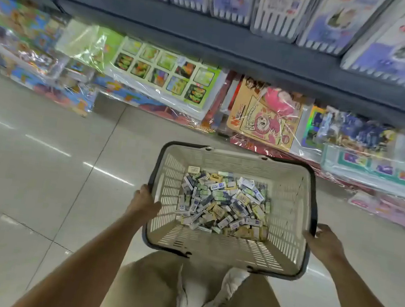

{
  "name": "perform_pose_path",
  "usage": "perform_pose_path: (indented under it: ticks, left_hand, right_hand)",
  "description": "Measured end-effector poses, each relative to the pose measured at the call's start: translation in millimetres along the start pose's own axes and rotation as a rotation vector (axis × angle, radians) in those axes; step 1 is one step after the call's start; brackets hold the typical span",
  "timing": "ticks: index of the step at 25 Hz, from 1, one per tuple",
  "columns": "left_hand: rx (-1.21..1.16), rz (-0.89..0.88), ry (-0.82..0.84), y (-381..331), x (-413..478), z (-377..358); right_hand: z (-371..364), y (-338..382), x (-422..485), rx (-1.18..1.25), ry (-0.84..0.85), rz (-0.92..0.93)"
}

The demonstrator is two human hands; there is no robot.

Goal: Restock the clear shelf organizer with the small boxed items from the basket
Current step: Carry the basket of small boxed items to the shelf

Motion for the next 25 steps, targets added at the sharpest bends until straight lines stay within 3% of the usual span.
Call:
perform_pose_path:
  ticks: [3, 7, 9, 15, 25]
  left_hand:
    - [-0.057, 0.072, -0.08, 14.0, 29.6, -14.8]
    - [-0.379, 0.221, -0.193, 32.1, 61.0, -21.6]
    - [-0.523, 0.283, -0.197, 36.1, 63.7, -20.4]
    - [-0.512, 0.22, -0.21, 29.9, 21.0, 15.8]
    - [-0.597, 0.196, -0.215, 3.7, -137.5, 176.0]
  right_hand:
    - [-8.6, 11.9, 24.5, 0.188, 0.014, -0.022]
    - [-21.5, 19.2, 40.2, 0.608, 0.089, -0.174]
    - [-24.2, 20.7, 39.3, 0.686, 0.094, -0.214]
    - [-7.8, 1.2, -10.6, 0.685, 0.048, -0.254]
    - [101.9, 10.8, -192.4, 0.58, 0.049, -0.18]
Point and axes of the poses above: each hand's wrist, its own x-axis towards the middle knuckle, its own z-axis out of the back of the hand, y = z × x, the point moved 3 cm from there along x, towards the middle knuckle, and after that the axes turned 14 degrees about -z, right-handed, at the moved point
